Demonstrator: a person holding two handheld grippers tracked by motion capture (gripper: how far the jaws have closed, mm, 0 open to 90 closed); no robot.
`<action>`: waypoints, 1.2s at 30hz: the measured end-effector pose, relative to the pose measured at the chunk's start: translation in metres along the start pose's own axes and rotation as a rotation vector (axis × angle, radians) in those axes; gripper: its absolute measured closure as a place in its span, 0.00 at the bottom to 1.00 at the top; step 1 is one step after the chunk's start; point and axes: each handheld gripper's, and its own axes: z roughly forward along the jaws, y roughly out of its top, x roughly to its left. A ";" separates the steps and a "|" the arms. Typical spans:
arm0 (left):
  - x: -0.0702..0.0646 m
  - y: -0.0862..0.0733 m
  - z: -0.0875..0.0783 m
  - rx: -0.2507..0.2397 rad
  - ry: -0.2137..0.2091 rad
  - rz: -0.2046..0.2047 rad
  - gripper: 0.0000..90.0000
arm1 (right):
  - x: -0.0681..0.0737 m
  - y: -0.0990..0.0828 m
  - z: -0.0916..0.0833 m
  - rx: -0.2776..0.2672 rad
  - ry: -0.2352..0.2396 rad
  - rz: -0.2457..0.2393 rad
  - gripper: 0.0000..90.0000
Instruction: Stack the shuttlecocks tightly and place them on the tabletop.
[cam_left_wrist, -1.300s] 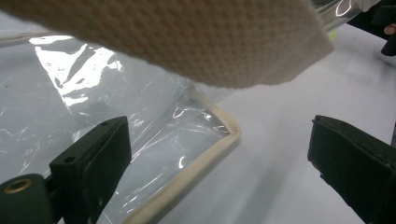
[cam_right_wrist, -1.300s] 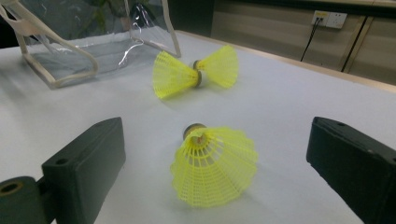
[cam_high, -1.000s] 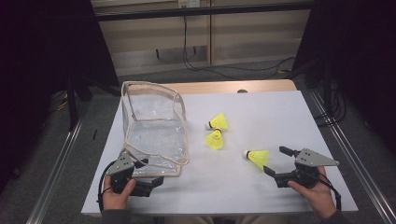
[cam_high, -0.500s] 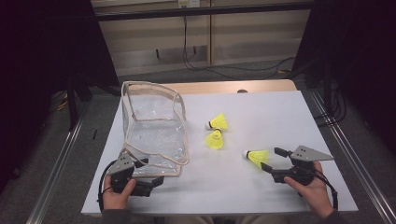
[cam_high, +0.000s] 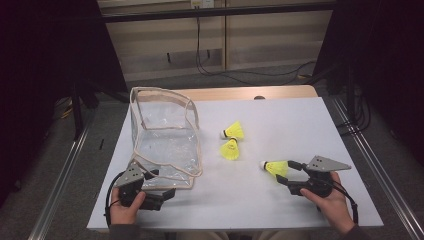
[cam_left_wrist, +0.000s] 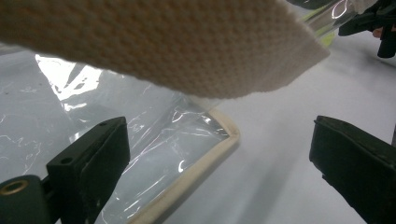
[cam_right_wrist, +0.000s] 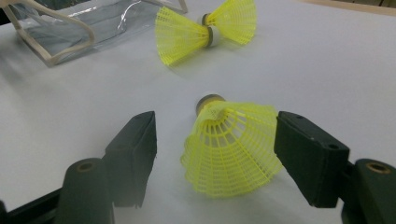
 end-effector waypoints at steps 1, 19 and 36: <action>0.000 0.000 0.000 0.000 0.001 -0.001 0.06 | 0.000 0.000 0.000 0.003 0.000 0.001 0.34; 0.001 0.001 0.002 -0.003 0.003 0.003 0.06 | 0.002 0.002 0.006 0.025 0.012 0.007 0.42; 0.003 0.000 0.003 -0.003 0.001 0.011 0.06 | 0.004 0.003 0.011 0.048 0.032 0.017 0.57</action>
